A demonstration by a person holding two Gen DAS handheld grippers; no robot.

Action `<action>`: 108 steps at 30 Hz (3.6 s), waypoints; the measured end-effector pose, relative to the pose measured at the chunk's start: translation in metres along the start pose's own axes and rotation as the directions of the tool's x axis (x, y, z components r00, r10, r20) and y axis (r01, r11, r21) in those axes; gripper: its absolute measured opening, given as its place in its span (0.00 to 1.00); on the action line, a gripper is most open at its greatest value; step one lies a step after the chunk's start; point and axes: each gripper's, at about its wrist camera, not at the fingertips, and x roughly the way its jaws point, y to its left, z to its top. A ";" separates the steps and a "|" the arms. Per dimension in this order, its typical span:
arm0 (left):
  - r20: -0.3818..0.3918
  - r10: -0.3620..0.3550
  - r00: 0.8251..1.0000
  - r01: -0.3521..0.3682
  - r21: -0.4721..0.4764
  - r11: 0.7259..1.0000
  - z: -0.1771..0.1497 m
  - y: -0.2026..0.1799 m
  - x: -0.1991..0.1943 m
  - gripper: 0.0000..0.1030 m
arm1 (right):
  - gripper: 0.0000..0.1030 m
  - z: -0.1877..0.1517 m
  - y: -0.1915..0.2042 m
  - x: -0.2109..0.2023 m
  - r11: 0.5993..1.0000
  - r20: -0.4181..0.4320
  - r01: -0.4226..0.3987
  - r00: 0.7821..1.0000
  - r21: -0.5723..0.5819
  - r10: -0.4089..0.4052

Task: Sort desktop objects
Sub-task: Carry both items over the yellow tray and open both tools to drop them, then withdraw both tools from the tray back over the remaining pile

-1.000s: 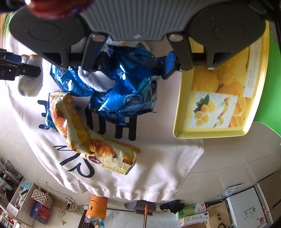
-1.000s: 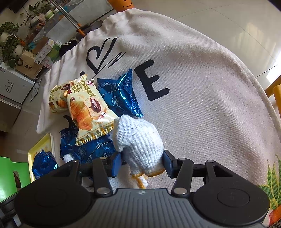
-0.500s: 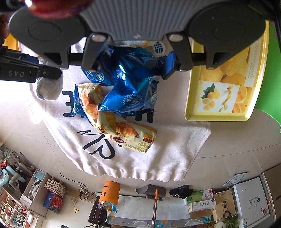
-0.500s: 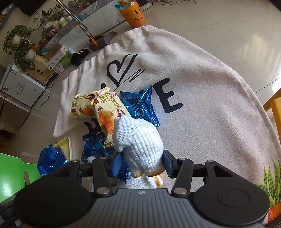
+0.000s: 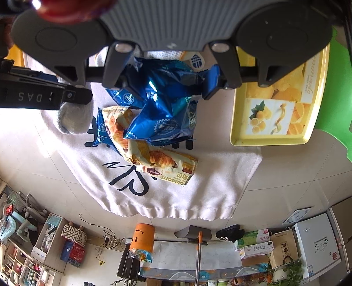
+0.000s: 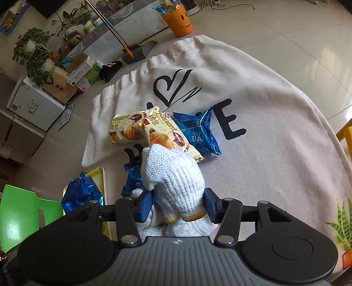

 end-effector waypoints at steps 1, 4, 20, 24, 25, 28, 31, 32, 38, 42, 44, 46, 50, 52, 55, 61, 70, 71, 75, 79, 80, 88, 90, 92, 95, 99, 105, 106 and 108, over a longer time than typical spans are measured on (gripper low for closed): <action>0.001 0.005 1.000 -0.005 -0.003 1.000 0.000 0.003 0.000 0.55 | 0.49 -0.001 0.004 0.001 1.000 0.001 0.004 1.000 -0.008 -0.004; 0.002 0.028 1.000 -0.028 -0.020 0.999 0.000 0.014 -0.001 0.55 | 0.49 -0.005 0.013 0.006 1.000 -0.007 0.002 1.000 -0.020 -0.003; -0.033 0.174 0.984 -0.176 -0.286 0.942 0.003 0.127 0.001 0.55 | 0.49 -0.039 0.099 0.045 0.980 -0.089 -0.109 0.992 -0.167 0.095; -0.039 0.218 0.975 -0.220 -0.300 0.928 0.005 0.146 -0.001 0.55 | 0.49 -0.049 0.119 0.060 0.974 -0.130 -0.143 0.984 -0.177 0.121; -0.043 0.229 0.972 -0.231 -0.298 0.926 0.005 0.149 0.000 0.55 | 0.49 -0.052 0.125 0.064 0.971 -0.138 -0.153 0.982 -0.183 0.129; -0.048 0.258 0.965 -0.260 -0.312 0.914 0.006 0.162 0.000 0.55 | 0.49 -0.060 0.139 0.079 0.966 -0.168 -0.183 0.974 -0.183 0.152; -0.057 0.281 0.958 -0.284 -0.317 0.905 0.006 0.174 -0.001 0.55 | 0.49 -0.072 0.150 0.097 0.964 -0.220 -0.197 0.963 -0.178 0.157; -0.060 0.291 0.955 -0.294 -0.321 0.900 0.006 0.177 0.000 0.55 | 0.49 -0.075 0.154 0.103 0.962 -0.235 -0.207 0.958 -0.180 0.162; -0.084 0.333 0.939 -0.342 -0.336 0.878 0.006 0.192 0.004 0.55 | 0.49 -0.093 0.175 0.123 0.942 -0.287 -0.268 0.936 -0.200 0.206; -0.101 0.378 0.920 -0.389 -0.337 0.857 0.005 0.197 0.006 0.62 | 0.53 -0.098 0.186 0.129 0.927 -0.299 -0.317 0.921 -0.200 0.250; -0.098 0.386 0.917 -0.395 -0.343 0.852 0.003 0.200 0.004 0.73 | 0.53 -0.099 0.188 0.128 0.921 -0.293 -0.329 0.919 -0.208 0.262; -0.093 0.392 0.915 -0.398 -0.355 0.846 0.004 0.200 0.002 0.86 | 0.54 -0.098 0.188 0.125 0.921 -0.281 -0.325 0.924 -0.217 0.260; -0.085 0.388 0.918 -0.392 -0.354 0.849 0.005 0.197 0.000 0.87 | 0.54 -0.092 0.186 0.121 0.924 -0.258 -0.300 0.936 -0.236 0.238; -0.081 0.381 0.921 -0.384 -0.349 0.855 0.005 0.195 0.000 0.91 | 0.54 -0.089 0.185 0.118 0.924 -0.251 -0.293 0.940 -0.244 0.232; -0.074 0.387 0.919 -0.389 -0.336 0.858 0.006 0.191 0.000 0.92 | 0.54 -0.084 0.181 0.111 0.925 -0.233 -0.278 0.947 -0.259 0.220; -0.060 0.371 0.927 -0.370 -0.315 0.874 0.007 0.181 0.000 0.94 | 0.57 -0.075 0.171 0.101 0.931 -0.215 -0.247 0.958 -0.270 0.192; -0.049 0.345 0.937 -0.345 -0.267 0.900 0.008 0.161 0.000 0.94 | 0.60 -0.060 0.152 0.086 0.943 -0.177 -0.198 0.972 -0.268 0.153; -0.046 0.342 0.939 -0.342 -0.259 0.903 0.008 0.158 0.000 0.94 | 0.60 -0.058 0.149 0.084 0.945 -0.173 -0.191 0.974 -0.266 0.148; -0.040 0.340 0.940 -0.340 -0.233 0.911 0.008 0.147 0.000 0.95 | 0.60 -0.051 0.140 0.079 0.950 -0.165 -0.173 0.977 -0.262 0.133; -0.040 0.323 0.946 -0.324 -0.217 0.921 0.007 0.139 0.002 0.97 | 0.60 -0.046 0.131 0.072 0.952 -0.141 -0.143 0.984 -0.272 0.107; -0.038 0.315 0.948 -0.316 -0.216 0.924 0.007 0.137 0.003 0.98 | 0.60 -0.044 0.129 0.071 0.953 -0.136 -0.134 0.986 -0.273 0.100; -0.031 0.154 0.988 -0.157 -0.207 0.966 0.004 0.110 0.007 0.99 | 0.60 -0.021 0.093 0.053 0.977 -0.078 -0.068 0.996 -0.202 0.053; -0.041 0.098 0.994 -0.104 -0.204 0.973 0.001 0.102 0.010 0.99 | 0.61 -0.015 0.080 0.049 0.985 -0.061 -0.036 0.998 -0.168 0.026; -0.055 0.051 0.997 -0.061 -0.209 0.976 -0.001 0.096 0.014 0.99 | 0.61 -0.009 0.065 0.047 0.991 -0.052 0.012 0.998 -0.132 -0.019; -0.069 0.018 0.997 -0.032 -0.207 0.978 -0.005 0.086 0.021 0.99 | 0.61 -0.003 0.041 0.046 0.994 -0.055 0.079 0.995 -0.078 -0.083; -0.103 -0.013 0.995 -0.006 -0.182 0.983 -0.011 0.069 0.031 0.99 | 0.61 -0.003 0.013 0.048 0.992 -0.094 0.119 0.988 -0.036 -0.122; -0.157 -0.036 0.987 0.024 -0.078 0.997 -0.024 0.039 0.045 0.99 | 0.61 -0.012 -0.007 0.052 0.993 -0.152 0.114 0.981 -0.028 -0.117; -0.161 -0.028 0.986 0.019 -0.059 0.998 -0.027 0.035 0.047 0.99 | 0.61 -0.014 -0.009 0.054 0.993 -0.163 0.111 0.980 -0.027 -0.114; -0.175 -0.015 0.984 0.012 -0.020 1.000 -0.031 0.028 0.051 0.99 | 0.61 -0.018 -0.012 0.059 0.994 -0.188 0.106 0.976 -0.019 -0.108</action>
